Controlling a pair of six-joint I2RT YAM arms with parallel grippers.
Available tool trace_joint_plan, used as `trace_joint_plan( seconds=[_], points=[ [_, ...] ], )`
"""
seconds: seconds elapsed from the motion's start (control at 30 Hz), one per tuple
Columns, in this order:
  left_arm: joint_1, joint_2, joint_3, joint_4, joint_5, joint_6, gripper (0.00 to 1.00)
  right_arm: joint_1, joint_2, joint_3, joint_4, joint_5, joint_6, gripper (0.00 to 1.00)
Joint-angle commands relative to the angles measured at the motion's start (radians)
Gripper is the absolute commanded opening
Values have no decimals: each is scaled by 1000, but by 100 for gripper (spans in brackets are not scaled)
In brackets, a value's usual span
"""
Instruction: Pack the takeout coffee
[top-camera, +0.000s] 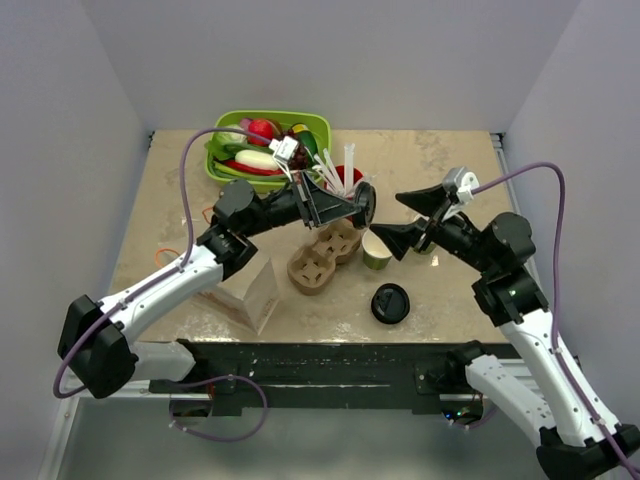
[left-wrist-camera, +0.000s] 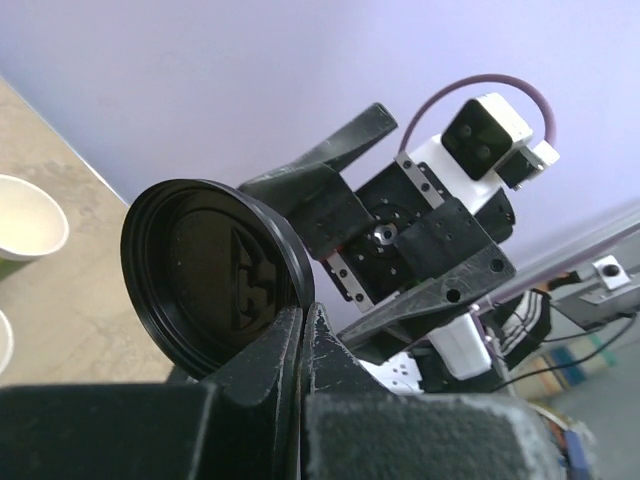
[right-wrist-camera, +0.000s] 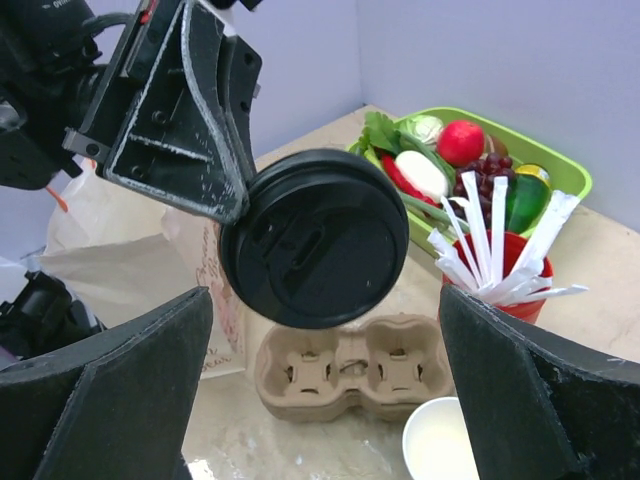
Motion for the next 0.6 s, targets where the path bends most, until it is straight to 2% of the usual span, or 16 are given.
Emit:
trace_joint_plan(
  seconds=[0.0,0.07,0.1,0.2,0.27,0.37,0.5,0.57],
  points=[
    [6,7,-51,146,49,-119,0,1,35,58,24,-32,23,98],
    [7,4,-77,150,21,-156,0,1,31,65,-26,-32,58,97],
    [7,2,-89,178,9,-165,0,1,26,60,-39,21,88,98],
    [7,5,-157,421,27,-232,0,0,25,42,-85,122,278,98],
    [12,11,-166,537,47,-251,0,0,72,94,-197,152,351,98],
    [16,41,-166,630,151,-272,0,-2,135,141,-263,66,394,94],
    [23,99,-212,976,207,-410,0,-8,158,103,-153,-110,448,86],
    [26,140,-225,1055,222,-488,0,-9,140,86,-104,-173,453,84]
  ],
)
